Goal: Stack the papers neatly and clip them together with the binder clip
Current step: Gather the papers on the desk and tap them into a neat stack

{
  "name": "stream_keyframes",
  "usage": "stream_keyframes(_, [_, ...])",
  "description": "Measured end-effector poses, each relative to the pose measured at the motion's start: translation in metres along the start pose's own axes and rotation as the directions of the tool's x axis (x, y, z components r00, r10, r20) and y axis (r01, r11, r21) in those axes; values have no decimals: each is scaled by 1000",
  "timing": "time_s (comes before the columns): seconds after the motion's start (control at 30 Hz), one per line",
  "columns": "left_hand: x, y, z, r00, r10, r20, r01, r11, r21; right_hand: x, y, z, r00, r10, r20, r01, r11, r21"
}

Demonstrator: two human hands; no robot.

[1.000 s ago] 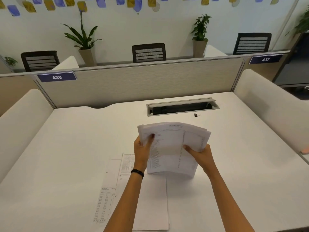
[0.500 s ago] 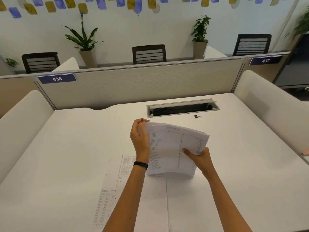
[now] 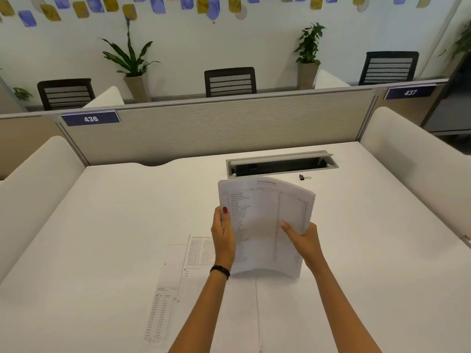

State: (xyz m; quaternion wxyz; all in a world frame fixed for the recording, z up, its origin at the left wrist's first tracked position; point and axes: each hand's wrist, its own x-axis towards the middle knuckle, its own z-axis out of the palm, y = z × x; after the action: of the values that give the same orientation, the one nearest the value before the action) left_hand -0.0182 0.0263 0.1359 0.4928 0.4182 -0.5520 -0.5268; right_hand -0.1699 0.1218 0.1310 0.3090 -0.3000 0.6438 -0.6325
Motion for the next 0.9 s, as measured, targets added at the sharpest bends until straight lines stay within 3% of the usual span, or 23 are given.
stream_keyframes(0.23, [19,-5,-17,997,44,71,-51,994,99,3,-4,-3,1000,10,1,-10,1000,-21])
stream_keyframes(0.6, [26,-56,-66,939,-273,211,211,938,275,0,40,1,992,125,8,-123,984,-129])
stream_keyframes(0.77, [17,-89,-94,958,-279,62,225,871,437,-5,70,0,980,198,-10,-197,968,-156])
stream_keyframes(0.9, [8,-110,-116,964,-218,-153,261,660,705,-10,83,0,972,234,-39,-237,955,-178])
